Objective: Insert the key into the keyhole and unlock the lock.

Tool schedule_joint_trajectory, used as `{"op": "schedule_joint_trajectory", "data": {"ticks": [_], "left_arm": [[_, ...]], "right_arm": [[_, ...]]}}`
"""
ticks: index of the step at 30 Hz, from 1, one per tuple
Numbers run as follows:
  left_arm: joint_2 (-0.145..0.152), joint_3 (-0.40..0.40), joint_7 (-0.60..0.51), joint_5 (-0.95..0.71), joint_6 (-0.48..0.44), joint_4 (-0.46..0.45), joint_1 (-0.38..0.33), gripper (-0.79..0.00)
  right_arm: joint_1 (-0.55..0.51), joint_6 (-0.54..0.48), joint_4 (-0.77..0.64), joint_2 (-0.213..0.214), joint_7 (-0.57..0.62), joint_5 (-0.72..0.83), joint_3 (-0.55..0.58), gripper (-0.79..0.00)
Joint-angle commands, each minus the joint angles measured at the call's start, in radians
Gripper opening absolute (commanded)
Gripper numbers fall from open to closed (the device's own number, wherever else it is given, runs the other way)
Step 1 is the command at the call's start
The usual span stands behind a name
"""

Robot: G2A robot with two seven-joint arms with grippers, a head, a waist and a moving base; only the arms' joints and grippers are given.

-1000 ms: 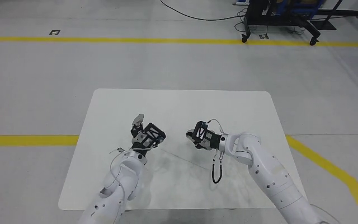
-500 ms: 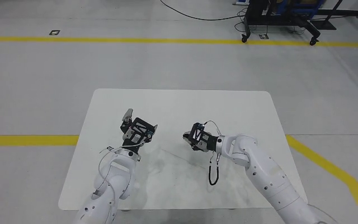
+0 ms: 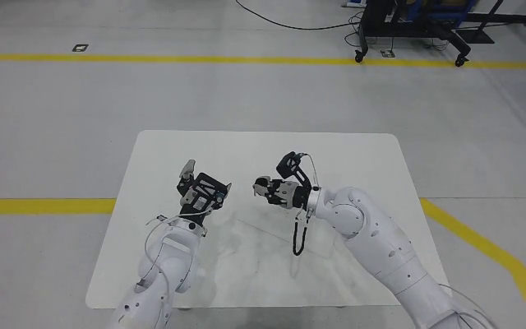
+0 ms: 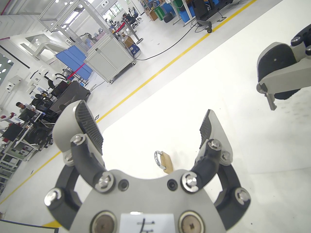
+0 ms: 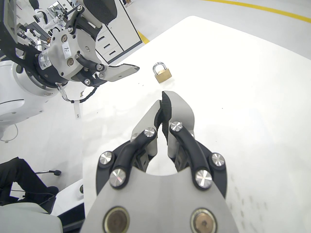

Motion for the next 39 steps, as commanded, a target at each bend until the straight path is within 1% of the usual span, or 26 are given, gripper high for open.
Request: {"op": "schedule_joint_trajectory", "data": {"ticks": [1,2,3,5,7,8,10,12,13,15,16,18,21,22,23,26,27,29,30,34,37,39], "left_arm": [[0.000,0.000,0.000,0.000,0.000,0.000,0.000,0.000],[0.000,0.000,0.000,0.000,0.000,0.000,0.000,0.000],[-0.001,0.001,0.015,-0.007,-0.002,-0.008,-0.001,0.000],[-0.003,-0.008,0.039,-0.056,0.011,-0.018,0.005,0.000],[-0.007,-0.028,0.056,-0.169,0.021,-0.020,0.015,0.000],[-0.010,-0.051,0.058,-0.281,0.012,-0.025,0.019,0.000],[-0.014,-0.089,0.060,-0.469,-0.008,-0.037,0.022,0.000],[-0.016,-0.145,0.038,-0.715,-0.079,-0.040,0.023,0.000],[-0.016,-0.159,0.024,-0.784,-0.105,-0.037,0.023,0.000],[-0.015,-0.202,-0.046,-1.007,-0.195,-0.013,0.015,0.000],[-0.015,-0.210,-0.070,-1.061,-0.215,-0.005,0.012,0.000],[-0.013,-0.227,-0.163,-1.257,-0.273,0.031,-0.004,0.000],[-0.010,-0.242,-0.268,-1.422,-0.312,0.072,-0.033,0.000],[-0.010,-0.243,-0.286,-1.455,-0.316,0.082,-0.039,0.000],[-0.009,-0.243,-0.322,-1.517,-0.327,0.101,-0.050,0.000],[-0.007,-0.247,-0.381,-1.619,-0.343,0.138,-0.076,0.000],[-0.005,-0.248,-0.396,-1.628,-0.351,0.146,-0.081,0.000],[-0.004,-0.243,-0.421,-1.659,-0.365,0.162,-0.086,-0.055],[-0.004,-0.236,-0.435,-1.693,-0.369,0.173,-0.087,-0.068],[-0.004,-0.218,-0.479,-1.794,-0.398,0.210,-0.109,-0.062],[-0.002,-0.207,-0.489,-1.791,-0.418,0.222,-0.122,-0.194],[-0.002,-0.198,-0.485,-1.785,-0.435,0.223,-0.125,-0.259]], "right_arm": [[0.000,0.000,0.000,0.000,0.000,0.000,0.000,-0.773],[0.000,0.000,0.000,0.000,0.000,0.000,0.000,-0.705],[0.000,0.000,0.000,0.000,0.000,0.000,0.000,-0.785],[-0.007,0.001,0.000,-0.002,-0.015,0.030,0.001,-0.785],[-0.008,-0.034,0.025,-0.007,-0.042,0.153,0.010,-0.785],[0.009,-0.063,0.067,-0.011,-0.040,0.251,0.015,-0.785],[0.039,-0.080,0.119,-0.018,-0.024,0.336,0.009,-0.785],[0.070,-0.110,0.172,-0.031,-0.030,0.427,-0.009,-0.785],[0.077,-0.121,0.185,-0.035,-0.035,0.448,-0.014,-0.785],[0.099,-0.155,0.231,-0.046,-0.054,0.504,-0.028,-0.785],[0.104,-0.165,0.242,-0.049,-0.061,0.517,-0.031,-0.785],[0.118,-0.220,0.279,-0.059,-0.066,0.573,-0.045,-0.785],[0.142,-0.284,0.341,-0.069,-0.047,0.631,-0.060,-0.785],[0.147,-0.300,0.354,-0.072,-0.043,0.647,-0.063,-0.785],[0.156,-0.350,0.377,-0.077,-0.027,0.688,-0.071,-0.785],[0.183,-0.443,0.457,-0.085,0.030,0.800,-0.087,-0.785],[0.196,-0.443,0.476,-0.087,0.048,0.816,-0.092,-0.785],[0.205,-0.443,0.496,-0.094,0.075,0.849,-0.104,-0.785],[0.208,-0.443,0.504,-0.097,0.089,0.850,-0.112,-0.785],[0.221,-0.443,0.516,-0.113,0.114,0.863,-0.141,-0.785],[0.231,-0.443,0.525,-0.127,0.138,0.874,-0.168,-0.785],[0.238,-0.443,0.539,-0.137,0.148,0.879,-0.183,-0.785]]}}
